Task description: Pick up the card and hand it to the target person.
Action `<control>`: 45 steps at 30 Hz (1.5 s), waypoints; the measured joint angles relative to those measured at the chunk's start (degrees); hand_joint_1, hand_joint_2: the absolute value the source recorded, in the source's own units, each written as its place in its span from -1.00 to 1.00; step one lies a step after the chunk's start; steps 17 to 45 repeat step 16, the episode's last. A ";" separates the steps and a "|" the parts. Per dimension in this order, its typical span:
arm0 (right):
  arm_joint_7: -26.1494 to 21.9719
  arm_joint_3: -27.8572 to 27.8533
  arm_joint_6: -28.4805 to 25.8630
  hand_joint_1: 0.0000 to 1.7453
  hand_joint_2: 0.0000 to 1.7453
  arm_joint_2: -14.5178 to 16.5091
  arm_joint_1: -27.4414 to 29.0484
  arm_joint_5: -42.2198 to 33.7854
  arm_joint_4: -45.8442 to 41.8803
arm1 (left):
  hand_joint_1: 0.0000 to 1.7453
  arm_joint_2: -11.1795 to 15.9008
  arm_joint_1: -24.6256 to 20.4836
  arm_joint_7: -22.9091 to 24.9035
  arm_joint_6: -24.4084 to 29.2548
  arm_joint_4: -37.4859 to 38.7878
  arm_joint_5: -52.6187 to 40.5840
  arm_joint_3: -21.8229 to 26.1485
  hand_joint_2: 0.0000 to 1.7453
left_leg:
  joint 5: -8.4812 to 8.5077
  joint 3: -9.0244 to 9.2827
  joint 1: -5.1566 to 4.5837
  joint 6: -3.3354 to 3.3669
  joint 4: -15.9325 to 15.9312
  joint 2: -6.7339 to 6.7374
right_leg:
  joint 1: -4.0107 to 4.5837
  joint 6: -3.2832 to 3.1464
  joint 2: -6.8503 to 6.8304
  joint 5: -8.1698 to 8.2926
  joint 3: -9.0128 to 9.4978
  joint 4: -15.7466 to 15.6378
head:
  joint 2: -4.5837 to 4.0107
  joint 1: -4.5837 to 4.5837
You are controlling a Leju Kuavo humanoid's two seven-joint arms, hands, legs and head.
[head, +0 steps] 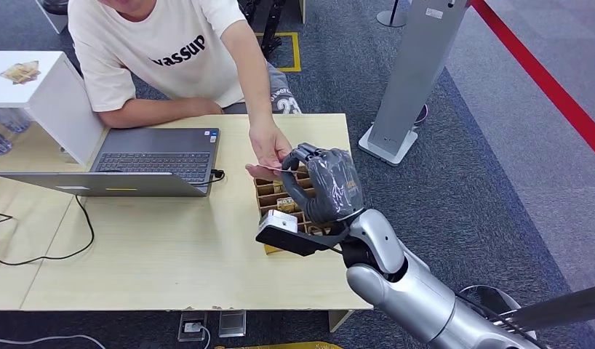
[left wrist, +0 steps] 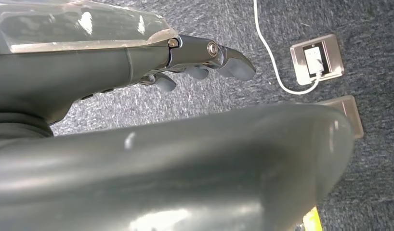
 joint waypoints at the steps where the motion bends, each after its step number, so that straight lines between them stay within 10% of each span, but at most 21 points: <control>1: -0.96 -0.24 -0.88 1.00 1.00 0.10 0.17 -0.60 0.67 | -1.00 -0.04 0.00 -0.02 -0.03 0.00 -0.01 -0.01 -1.00 | 0.00 0.00 0.00 0.00 0.00 0.00 | 0.00 0.00 0.00 0.00 0.00 0.00 | 0.00 0.01; 3: -2.59 -0.58 -2.40 1.00 1.00 0.30 0.52 -1.71 1.92 | -1.00 -0.09 -0.01 -0.07 -0.09 0.00 -0.01 -0.01 -1.00 | 0.00 0.00 0.00 0.00 0.00 0.00 | 0.00 0.00 0.00 0.00 -0.01 0.00 | -0.01 -0.01; 7: -4.02 -1.20 -4.25 -1.00 1.00 0.63 1.41 -2.98 3.82 | -1.00 -0.12 -0.01 -0.06 -0.03 0.00 -0.23 -0.01 -1.00 | 0.00 0.00 0.00 0.00 0.00 -0.01 | 0.00 0.00 0.00 0.00 -0.01 0.00 | 0.00 -0.01; 16: -17.16 -3.62 -0.39 -1.00 1.00 1.79 4.29 -36.80 6.17 | -1.00 -0.13 0.00 -0.42 0.69 0.00 0.33 0.00 -1.00 | 0.00 0.01 0.00 0.00 0.00 -0.01 | 0.00 0.00 -0.01 0.00 0.00 0.00 | 0.00 -0.05; 45: -17.16 -3.62 -0.39 -1.00 1.00 1.79 4.29 -36.80 6.17 | -1.00 -0.13 0.00 -0.42 0.69 0.00 0.33 0.00 -1.00 | 0.00 0.01 0.00 0.00 0.00 -0.01 | 0.00 0.00 -0.01 0.00 0.00 0.00 | 0.00 -0.05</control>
